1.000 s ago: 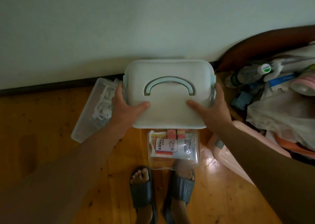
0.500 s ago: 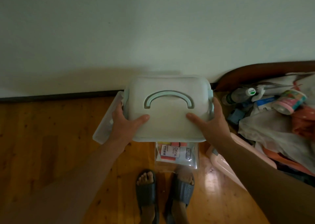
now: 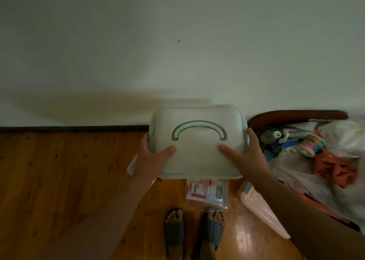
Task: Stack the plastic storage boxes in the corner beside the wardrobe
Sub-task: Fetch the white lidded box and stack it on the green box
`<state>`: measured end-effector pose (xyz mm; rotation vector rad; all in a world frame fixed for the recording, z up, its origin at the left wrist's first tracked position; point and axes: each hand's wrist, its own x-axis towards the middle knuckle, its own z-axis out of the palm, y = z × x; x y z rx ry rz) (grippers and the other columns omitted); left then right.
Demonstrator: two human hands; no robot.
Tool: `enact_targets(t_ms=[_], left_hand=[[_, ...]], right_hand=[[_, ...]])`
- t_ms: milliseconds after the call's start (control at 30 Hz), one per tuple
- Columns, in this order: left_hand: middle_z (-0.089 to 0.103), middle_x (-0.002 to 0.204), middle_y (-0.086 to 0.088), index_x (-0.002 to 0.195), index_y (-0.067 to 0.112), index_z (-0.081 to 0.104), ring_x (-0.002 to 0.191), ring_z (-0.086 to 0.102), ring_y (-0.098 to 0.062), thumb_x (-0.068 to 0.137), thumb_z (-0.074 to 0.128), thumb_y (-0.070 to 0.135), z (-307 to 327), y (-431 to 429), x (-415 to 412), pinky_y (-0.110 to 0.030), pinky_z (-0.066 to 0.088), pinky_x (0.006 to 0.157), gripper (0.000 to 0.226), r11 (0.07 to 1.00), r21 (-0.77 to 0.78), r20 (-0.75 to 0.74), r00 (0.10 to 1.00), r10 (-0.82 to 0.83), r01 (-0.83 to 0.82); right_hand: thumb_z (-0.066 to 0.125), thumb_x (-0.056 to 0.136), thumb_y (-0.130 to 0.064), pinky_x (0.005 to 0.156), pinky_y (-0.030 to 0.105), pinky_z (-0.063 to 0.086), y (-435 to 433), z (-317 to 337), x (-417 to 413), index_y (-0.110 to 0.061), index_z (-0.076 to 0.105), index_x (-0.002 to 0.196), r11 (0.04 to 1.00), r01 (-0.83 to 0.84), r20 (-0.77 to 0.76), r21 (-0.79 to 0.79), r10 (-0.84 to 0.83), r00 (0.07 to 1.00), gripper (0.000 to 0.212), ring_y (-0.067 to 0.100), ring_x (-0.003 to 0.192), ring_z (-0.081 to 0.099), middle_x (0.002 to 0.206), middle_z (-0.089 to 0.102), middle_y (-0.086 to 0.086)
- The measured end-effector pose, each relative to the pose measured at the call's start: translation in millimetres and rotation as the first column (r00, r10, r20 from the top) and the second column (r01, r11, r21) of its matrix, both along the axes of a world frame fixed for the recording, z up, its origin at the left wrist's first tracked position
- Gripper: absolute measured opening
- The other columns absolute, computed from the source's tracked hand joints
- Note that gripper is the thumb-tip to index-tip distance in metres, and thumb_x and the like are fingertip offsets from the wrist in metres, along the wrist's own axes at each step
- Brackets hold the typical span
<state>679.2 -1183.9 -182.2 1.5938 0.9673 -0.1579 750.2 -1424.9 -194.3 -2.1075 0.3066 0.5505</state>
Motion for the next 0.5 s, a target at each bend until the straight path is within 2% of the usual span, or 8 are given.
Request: enact_targets(t_ms=[167,267,433,500], left_hand=[[0.041,0.146,-0.004,0.151,0.023,0.026,0.128,0.045,-0.027,0.07,0.083,0.031,42.9,13.3,-5.3,-0.051,0.044,0.102,0.099,1.0,-0.004,0.03,1.0,-0.001,0.001],[0.038,0.148,-0.004,0.152,0.022,0.023,0.129,0.043,-0.026,0.071,0.083,0.034,66.8,23.6,-10.2,-0.047,0.043,0.103,0.101,1.0,0.01,0.034,0.999,-0.011,0.011],[0.031,0.151,-0.003,0.152,0.023,0.02,0.131,0.039,-0.024,0.073,0.081,0.035,104.8,35.1,-19.6,-0.036,0.041,0.094,0.101,1.0,0.0,0.064,0.998,-0.009,0.009],[0.031,0.151,-0.004,0.153,0.023,0.019,0.132,0.039,-0.024,0.073,0.081,0.035,119.8,40.9,-26.2,-0.038,0.042,0.097,0.102,1.0,0.008,0.069,0.998,0.013,-0.014]], right_hand=[[0.076,0.058,-0.065,0.091,0.044,0.047,11.4,44.3,-5.2,-0.037,0.016,0.147,0.999,0.007,0.001,-0.033,-0.007,1.0,0.11,0.027,0.12,0.047,0.141,0.042,0.004],[0.075,0.058,-0.067,0.089,0.044,0.05,18.7,71.9,-9.5,-0.037,0.018,0.147,0.999,-0.003,0.016,-0.041,0.003,1.0,0.11,0.026,0.118,0.049,0.139,0.044,0.004],[0.072,0.056,-0.07,0.086,0.039,0.046,31.1,113.0,-15.0,-0.034,0.017,0.148,0.998,-0.015,0.038,-0.067,0.018,0.999,0.113,0.028,0.119,0.049,0.14,0.044,0.006],[0.072,0.056,-0.071,0.086,0.038,0.045,38.3,129.0,-18.2,-0.034,0.017,0.148,0.997,-0.025,0.055,-0.075,0.029,0.998,0.113,0.028,0.12,0.048,0.14,0.044,0.006]])
